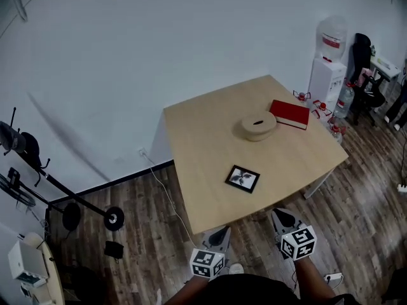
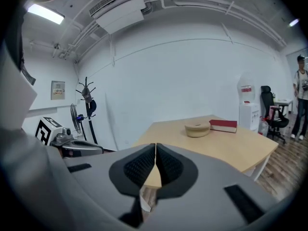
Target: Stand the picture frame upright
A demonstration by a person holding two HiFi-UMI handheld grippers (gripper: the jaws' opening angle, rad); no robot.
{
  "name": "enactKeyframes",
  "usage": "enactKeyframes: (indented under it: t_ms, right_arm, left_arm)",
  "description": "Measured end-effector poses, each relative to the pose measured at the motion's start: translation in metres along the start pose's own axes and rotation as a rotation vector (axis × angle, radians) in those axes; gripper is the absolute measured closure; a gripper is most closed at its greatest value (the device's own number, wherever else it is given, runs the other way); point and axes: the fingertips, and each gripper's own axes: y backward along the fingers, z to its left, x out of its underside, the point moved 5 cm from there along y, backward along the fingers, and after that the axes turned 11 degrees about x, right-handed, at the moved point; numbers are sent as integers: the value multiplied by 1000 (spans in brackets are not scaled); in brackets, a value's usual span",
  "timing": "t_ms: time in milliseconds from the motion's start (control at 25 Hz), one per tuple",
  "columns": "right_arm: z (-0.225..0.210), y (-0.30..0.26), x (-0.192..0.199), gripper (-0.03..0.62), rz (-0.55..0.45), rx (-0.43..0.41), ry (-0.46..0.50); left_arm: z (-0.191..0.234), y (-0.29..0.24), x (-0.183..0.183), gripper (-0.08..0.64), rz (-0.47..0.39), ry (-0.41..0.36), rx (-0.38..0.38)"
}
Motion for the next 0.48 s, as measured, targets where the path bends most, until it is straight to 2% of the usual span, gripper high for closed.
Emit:
enactKeyframes:
  t_ms: [200,480]
  right_arm:
    - [8,-26,-17,581,-35,-25,-13]
    - [-2,-68,-30,581,-21,-71,27]
  left_arm:
    - [30,-5,0,555,14,4,1]
    - [58,-30,-14,555,16,-12,-11]
